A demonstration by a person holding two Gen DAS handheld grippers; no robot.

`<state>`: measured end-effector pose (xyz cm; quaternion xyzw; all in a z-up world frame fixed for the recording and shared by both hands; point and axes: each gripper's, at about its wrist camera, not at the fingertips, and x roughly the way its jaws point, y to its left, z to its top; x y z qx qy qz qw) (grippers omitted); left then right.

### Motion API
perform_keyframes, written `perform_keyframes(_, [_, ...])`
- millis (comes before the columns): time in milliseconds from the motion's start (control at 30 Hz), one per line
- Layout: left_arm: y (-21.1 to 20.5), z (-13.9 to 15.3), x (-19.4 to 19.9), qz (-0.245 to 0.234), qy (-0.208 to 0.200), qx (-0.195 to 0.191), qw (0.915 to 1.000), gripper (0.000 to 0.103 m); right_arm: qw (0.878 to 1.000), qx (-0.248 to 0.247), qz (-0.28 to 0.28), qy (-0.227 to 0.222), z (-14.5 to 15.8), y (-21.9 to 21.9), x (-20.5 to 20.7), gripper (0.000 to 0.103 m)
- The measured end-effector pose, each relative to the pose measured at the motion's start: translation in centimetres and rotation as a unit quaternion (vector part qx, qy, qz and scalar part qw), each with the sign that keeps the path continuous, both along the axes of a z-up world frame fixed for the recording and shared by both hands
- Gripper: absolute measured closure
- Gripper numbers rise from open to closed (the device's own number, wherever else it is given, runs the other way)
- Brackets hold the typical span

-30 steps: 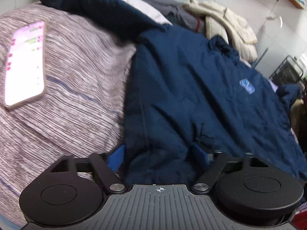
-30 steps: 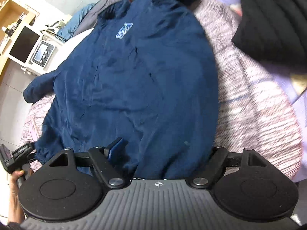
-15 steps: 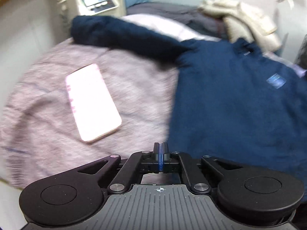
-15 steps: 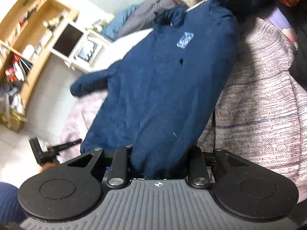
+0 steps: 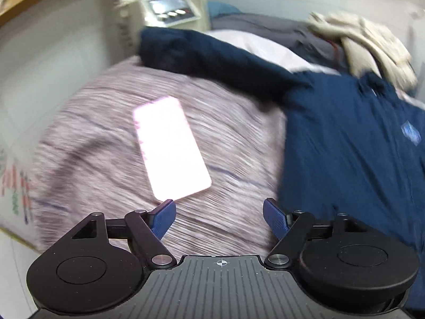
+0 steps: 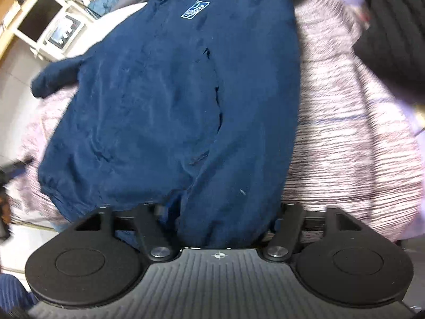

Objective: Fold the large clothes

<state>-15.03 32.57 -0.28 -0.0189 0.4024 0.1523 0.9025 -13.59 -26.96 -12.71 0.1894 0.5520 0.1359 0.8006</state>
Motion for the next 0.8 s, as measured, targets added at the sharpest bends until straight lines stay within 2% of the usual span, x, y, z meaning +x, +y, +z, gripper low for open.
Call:
perform_keyframes(67, [0.8,1.5,-0.3,0.014,-0.021,0.0,0.9997,0.0,1.0,-0.024,-0.002,-0.004,0.5,-0.3,0.1,0.018])
perform_keyframes(200, [1.1,4.2,-0.2,0.022,-0.055,0.027,0.9979,0.0,0.999,-0.05,-0.013,0.002,2.5,-1.8,0.3,0.017])
perform_keyframes(367, [1.0,8.5,0.7,0.038,-0.091,0.07,0.9927,0.0,0.99,-0.128,-0.022,-0.049,7.6,-4.4,1.5,0.012])
perform_keyframes(433, [0.7,10.6,1.1,0.035,-0.122,0.058,0.9902,0.0,0.986,-0.14,-0.03,-0.084,10.4,-4.9,2.4,0.011])
perform_keyframes(500, [-0.1,11.8,1.7,0.021,-0.157,0.016,0.9872,0.0,0.98,-0.144,-0.024,-0.133,12.9,-4.8,3.7,0.007])
perform_keyframes(567, [-1.8,11.7,3.0,-0.021,-0.172,-0.027,0.9844,0.0,0.971,-0.156,-0.025,-0.18,14.6,-4.1,5.3,0.005])
perform_keyframes(600, [-2.9,11.0,4.0,-0.042,-0.166,-0.045,0.9842,0.0,0.967,-0.16,-0.028,-0.196,15.1,-4.0,6.3,0.005])
perform_keyframes(700, [-7.2,7.8,7.1,-0.102,-0.11,-0.076,0.9857,0.0,0.958,-0.148,-0.05,-0.239,15.6,-3.4,9.6,0.005])
perform_keyframes(800, [-12.4,3.8,9.0,-0.158,-0.04,-0.068,0.9844,0.0,0.958,-0.156,-0.065,-0.233,14.6,-2.2,14.0,0.005])
